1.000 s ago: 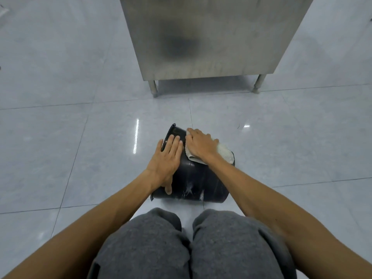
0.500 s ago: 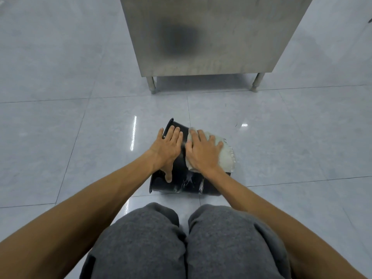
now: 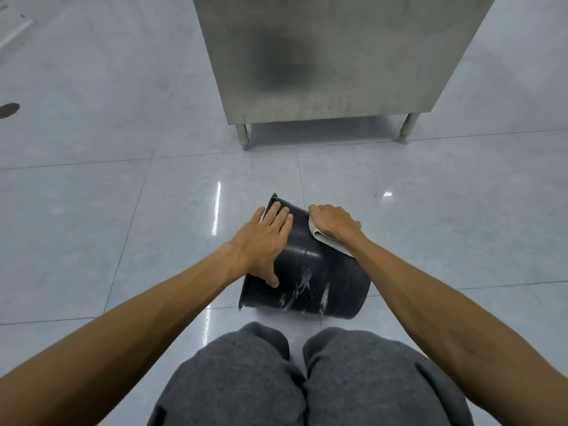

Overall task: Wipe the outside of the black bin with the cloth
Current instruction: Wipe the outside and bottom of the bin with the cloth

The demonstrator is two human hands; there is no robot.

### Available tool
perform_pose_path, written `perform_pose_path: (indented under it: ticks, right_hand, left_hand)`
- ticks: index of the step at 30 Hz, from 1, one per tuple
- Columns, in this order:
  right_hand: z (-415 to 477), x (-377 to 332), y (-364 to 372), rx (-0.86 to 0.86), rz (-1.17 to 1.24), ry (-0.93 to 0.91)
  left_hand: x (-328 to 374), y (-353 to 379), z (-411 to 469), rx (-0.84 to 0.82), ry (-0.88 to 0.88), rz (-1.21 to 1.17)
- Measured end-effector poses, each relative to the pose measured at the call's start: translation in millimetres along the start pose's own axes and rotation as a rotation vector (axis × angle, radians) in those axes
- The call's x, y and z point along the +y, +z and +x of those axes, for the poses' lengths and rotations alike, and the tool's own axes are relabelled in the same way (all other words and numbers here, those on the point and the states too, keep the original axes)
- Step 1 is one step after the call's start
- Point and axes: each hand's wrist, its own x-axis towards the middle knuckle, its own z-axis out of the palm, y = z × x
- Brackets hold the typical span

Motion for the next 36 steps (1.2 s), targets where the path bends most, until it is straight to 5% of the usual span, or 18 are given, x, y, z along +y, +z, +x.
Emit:
perform_pose_path:
  ticks: [18,30,36]
  right_hand:
    - [26.0,-13.6,1.3,-0.208,0.002,0.006]
    - [-47.9,-9.9,64.4,0.525,-0.233,-0.379]
    - [-92.2,23.6,109.2,0.670,-0.258,-0.420]
  left_hand:
    - [15.6,40.0,-18.7,0.107,-0.095,-0.055]
    - [-0.2,19.5,5.7,0.031,-0.107,-0.103]
    - [-3.6,12.4,14.5,-0.010,-0.112,-0.089]
